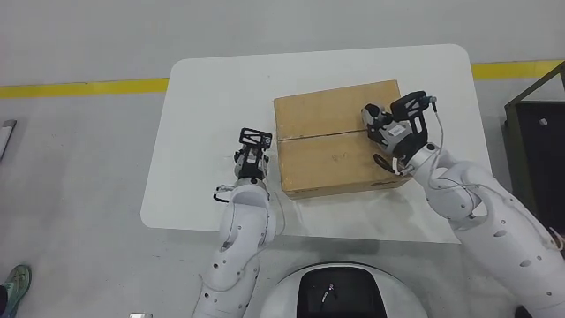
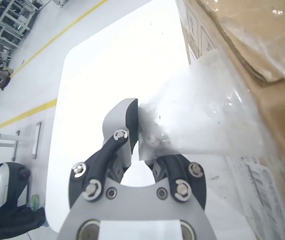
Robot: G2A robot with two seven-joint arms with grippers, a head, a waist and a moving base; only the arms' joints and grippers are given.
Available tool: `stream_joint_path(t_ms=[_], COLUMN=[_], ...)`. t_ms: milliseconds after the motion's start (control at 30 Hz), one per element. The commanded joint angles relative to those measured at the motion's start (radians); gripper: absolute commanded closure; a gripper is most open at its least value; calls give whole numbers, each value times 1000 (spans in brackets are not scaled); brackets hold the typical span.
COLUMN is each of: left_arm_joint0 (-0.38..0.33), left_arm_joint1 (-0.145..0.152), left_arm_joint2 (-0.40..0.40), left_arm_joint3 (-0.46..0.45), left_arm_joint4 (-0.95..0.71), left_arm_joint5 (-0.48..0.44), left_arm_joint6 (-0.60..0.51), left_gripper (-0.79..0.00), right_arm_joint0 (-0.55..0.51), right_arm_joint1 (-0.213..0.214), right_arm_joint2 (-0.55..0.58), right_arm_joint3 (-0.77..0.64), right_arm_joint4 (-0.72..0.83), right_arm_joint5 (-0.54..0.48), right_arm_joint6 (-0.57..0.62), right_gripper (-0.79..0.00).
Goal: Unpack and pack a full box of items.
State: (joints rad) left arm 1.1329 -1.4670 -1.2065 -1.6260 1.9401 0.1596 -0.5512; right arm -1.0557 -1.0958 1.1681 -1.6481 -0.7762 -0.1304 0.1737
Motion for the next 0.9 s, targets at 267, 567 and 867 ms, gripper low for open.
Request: stream_joint_path(t_ms=[267, 567, 867], left_arm_joint0=[9, 14, -17], left_arm_joint1=[-3, -10, -24], left_arm_joint2=[2, 4, 39], left_arm_joint3=[-64, -139, -199], left_arm_joint4=[85, 124, 124], left_arm_joint5=[29, 69, 72], left_arm_joint6=[11, 12, 21], left_gripper=[-265, -785, -785], right_arm_joint0=[-1, -3, -10], right_arm_joint1=[-10, -18, -25], right_arm_joint2=[4, 6, 14], right_arm_joint3=[5, 7, 2], right_arm_joint4=[-4, -11, -16], right_arm_joint5=[-2, -8, -7], right_arm_joint6=[2, 7, 9], right_gripper=[0, 0, 0])
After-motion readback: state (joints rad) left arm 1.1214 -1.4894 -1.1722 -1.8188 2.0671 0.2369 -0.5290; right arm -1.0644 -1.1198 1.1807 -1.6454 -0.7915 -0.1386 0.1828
